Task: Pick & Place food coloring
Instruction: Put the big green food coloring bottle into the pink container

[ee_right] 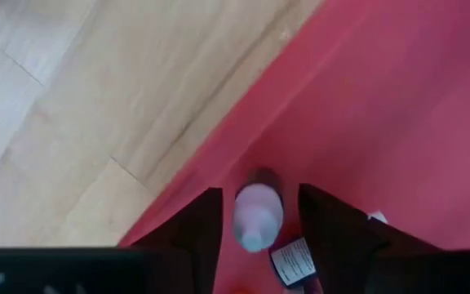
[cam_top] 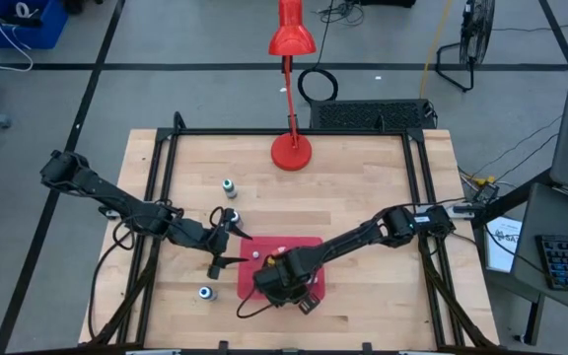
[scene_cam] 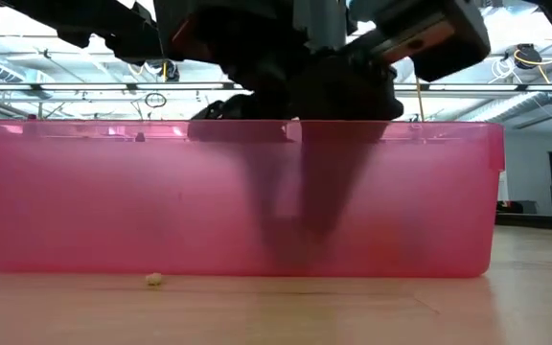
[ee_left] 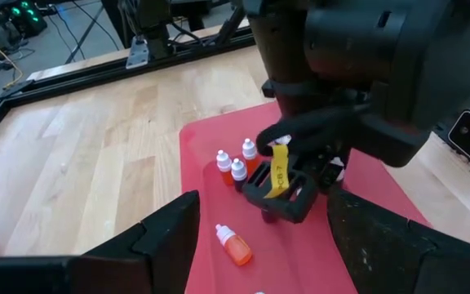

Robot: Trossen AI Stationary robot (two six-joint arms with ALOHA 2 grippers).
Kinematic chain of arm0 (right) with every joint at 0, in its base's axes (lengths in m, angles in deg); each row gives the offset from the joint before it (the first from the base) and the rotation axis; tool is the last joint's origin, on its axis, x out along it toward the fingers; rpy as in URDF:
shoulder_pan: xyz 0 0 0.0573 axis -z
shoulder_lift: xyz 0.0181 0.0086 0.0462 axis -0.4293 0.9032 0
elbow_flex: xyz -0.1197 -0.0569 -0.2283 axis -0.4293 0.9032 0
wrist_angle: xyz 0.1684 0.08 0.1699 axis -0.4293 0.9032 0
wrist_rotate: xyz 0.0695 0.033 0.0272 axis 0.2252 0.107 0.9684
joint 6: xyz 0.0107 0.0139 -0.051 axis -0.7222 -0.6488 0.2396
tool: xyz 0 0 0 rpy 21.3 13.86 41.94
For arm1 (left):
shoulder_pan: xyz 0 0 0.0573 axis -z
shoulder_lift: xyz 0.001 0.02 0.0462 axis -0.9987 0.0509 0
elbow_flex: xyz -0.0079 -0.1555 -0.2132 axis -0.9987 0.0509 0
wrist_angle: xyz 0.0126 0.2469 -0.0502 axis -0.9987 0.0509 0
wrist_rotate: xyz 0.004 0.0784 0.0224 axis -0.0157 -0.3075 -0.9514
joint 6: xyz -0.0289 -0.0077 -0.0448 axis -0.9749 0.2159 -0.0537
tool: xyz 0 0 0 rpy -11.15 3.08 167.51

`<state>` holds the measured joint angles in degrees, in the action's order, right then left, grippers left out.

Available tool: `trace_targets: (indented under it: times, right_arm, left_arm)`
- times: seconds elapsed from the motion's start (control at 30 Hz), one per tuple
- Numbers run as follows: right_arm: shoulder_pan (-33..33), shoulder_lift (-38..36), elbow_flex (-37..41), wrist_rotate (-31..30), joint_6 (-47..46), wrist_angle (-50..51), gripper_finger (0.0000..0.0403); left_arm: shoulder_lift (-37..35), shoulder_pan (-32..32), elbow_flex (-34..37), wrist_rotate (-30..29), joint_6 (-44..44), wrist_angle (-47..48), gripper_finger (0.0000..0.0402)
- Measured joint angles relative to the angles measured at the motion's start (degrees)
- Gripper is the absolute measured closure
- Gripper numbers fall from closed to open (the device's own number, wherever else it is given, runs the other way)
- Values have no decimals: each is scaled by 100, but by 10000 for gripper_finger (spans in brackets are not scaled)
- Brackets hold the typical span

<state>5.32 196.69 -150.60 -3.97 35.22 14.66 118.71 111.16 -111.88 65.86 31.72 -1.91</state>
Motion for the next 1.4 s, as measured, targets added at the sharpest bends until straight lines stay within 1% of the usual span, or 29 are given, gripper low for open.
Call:
trace_targets:
  times: [0.1,0.17,0.37,0.47,0.57,0.63,0.93,1.03,1.1,1.2,1.3,1.4]
  right_arm:
    - [-48,-13,0,-38,-2,26,244]
    - [-94,-46,0,-225,7,18,244]
    - [-278,-436,-5,-996,-34,129,248]
    - [-370,-792,-5,-1367,-408,121,248]
    - [-473,-1289,-7,-1797,-997,199,248]
    - [-528,-1685,-7,-1946,-1400,381,248]
    - [-706,-3638,-14,-1946,-3132,1191,248]
    - [-781,-4276,72,-1956,-3364,1383,248]
    - [-884,-4769,379,-1997,-3212,1403,248]
    - [-1069,-5608,1225,-2213,-2818,1265,248]
    - [-1204,-6606,2458,-2762,-2774,850,248]
    - [-1243,-7731,3900,-3247,-2911,125,248]
  left_arm:
    - [0,0,0,0,0,4,133]
    - [0,0,0,0,2,4,133]
    - [0,0,0,-2,9,-1,133]
    - [0,0,0,0,2,2,133]
    - [0,0,0,0,0,13,133]
    - [0,0,0,0,7,14,133]
    - [0,0,0,46,-17,-2,133]
    - [0,0,0,48,-17,1,133]
    - [0,0,0,46,-17,-1,133]
    - [0,0,0,48,-17,-1,133]
    - [0,0,0,48,-17,-1,133]
    - [0,0,0,48,-17,-1,133]
